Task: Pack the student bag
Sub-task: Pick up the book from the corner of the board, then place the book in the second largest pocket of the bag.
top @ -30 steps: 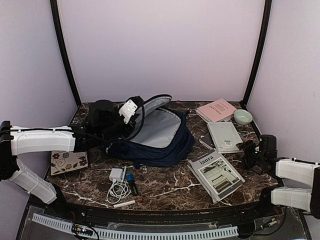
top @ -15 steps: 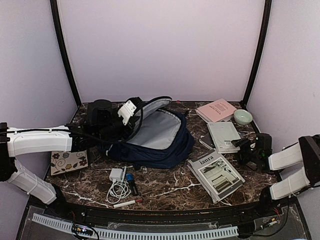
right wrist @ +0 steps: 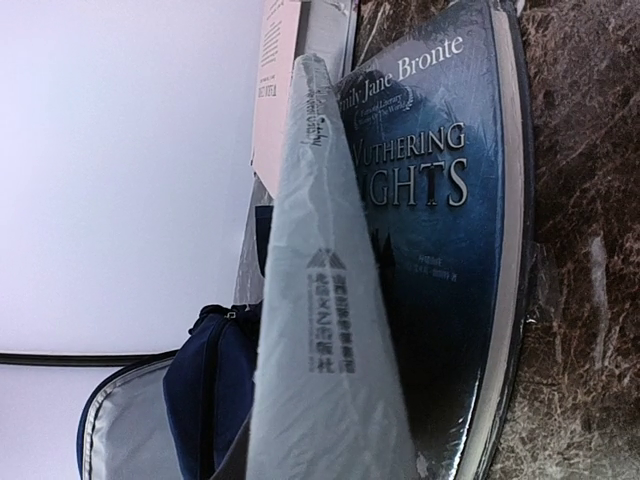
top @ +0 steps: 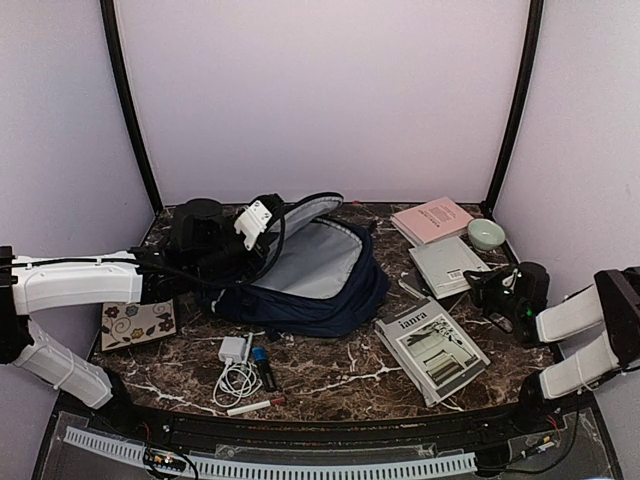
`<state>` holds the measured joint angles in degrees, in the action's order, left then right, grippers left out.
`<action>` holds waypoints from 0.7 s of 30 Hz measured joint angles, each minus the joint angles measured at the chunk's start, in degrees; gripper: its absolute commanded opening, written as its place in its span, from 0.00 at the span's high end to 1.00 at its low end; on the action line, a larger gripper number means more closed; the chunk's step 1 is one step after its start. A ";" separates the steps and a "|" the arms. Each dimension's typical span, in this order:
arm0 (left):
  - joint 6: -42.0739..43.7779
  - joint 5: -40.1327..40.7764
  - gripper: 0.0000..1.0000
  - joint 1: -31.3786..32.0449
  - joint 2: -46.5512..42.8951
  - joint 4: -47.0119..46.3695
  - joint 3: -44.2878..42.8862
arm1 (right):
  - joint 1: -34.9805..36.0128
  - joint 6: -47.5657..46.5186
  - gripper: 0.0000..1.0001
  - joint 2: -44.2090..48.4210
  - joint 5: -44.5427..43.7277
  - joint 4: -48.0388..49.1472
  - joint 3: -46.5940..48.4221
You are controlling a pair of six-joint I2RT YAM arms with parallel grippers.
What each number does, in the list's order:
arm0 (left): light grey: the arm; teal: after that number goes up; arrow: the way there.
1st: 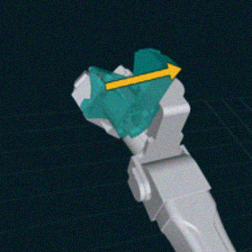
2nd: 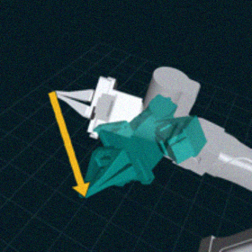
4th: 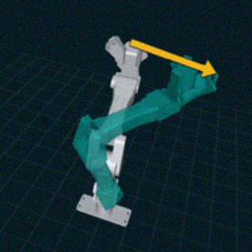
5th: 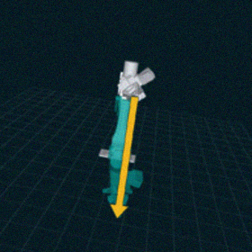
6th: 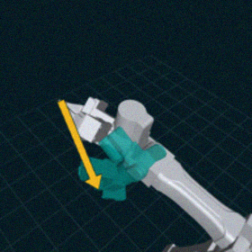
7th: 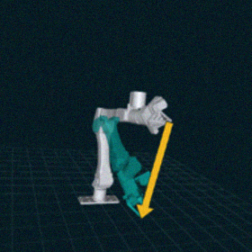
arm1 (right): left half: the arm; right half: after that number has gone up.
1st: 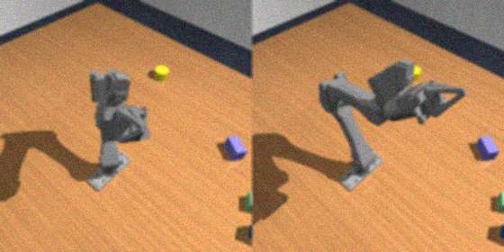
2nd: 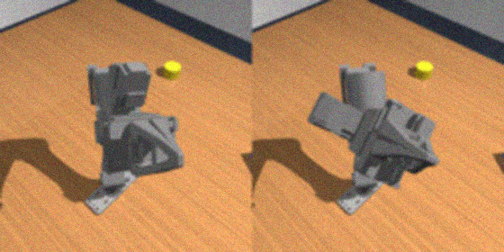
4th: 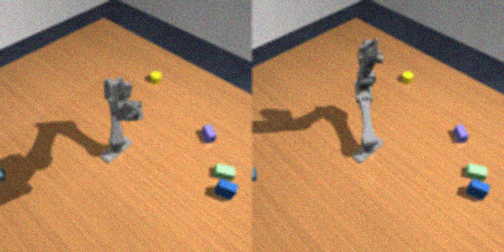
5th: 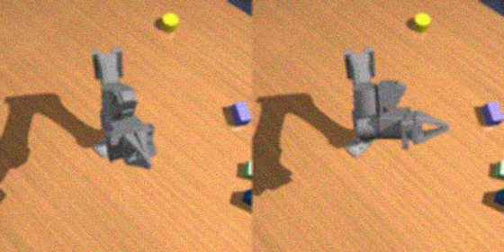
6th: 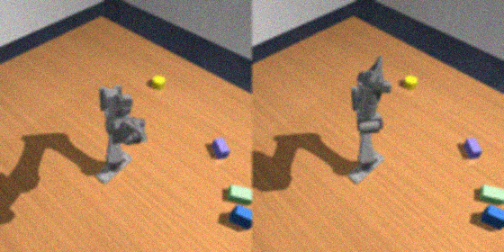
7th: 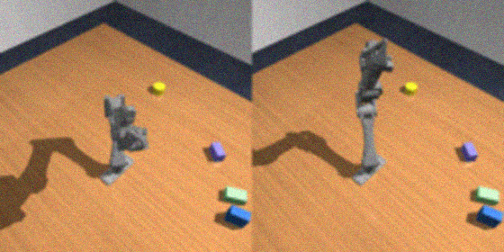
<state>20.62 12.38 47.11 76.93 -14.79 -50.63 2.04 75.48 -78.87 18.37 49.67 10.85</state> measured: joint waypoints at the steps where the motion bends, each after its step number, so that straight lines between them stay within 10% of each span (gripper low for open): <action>1: 0.02 0.00 1.00 0.00 -0.02 0.00 0.00 | 0.00 -0.31 1.00 1.05 -0.09 -1.07 0.00; 14: 1.07 0.24 1.00 0.00 -0.33 -0.02 0.02 | 0.04 -17.55 1.00 32.35 -4.61 -44.04 15.32; 21: 1.27 0.46 1.00 0.00 -0.59 -0.02 0.09 | 9.75 -18.60 1.00 28.30 0.02 -48.78 25.44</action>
<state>21.89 12.84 47.11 76.34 -14.81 -50.54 11.79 56.88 -50.57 18.39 0.89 36.29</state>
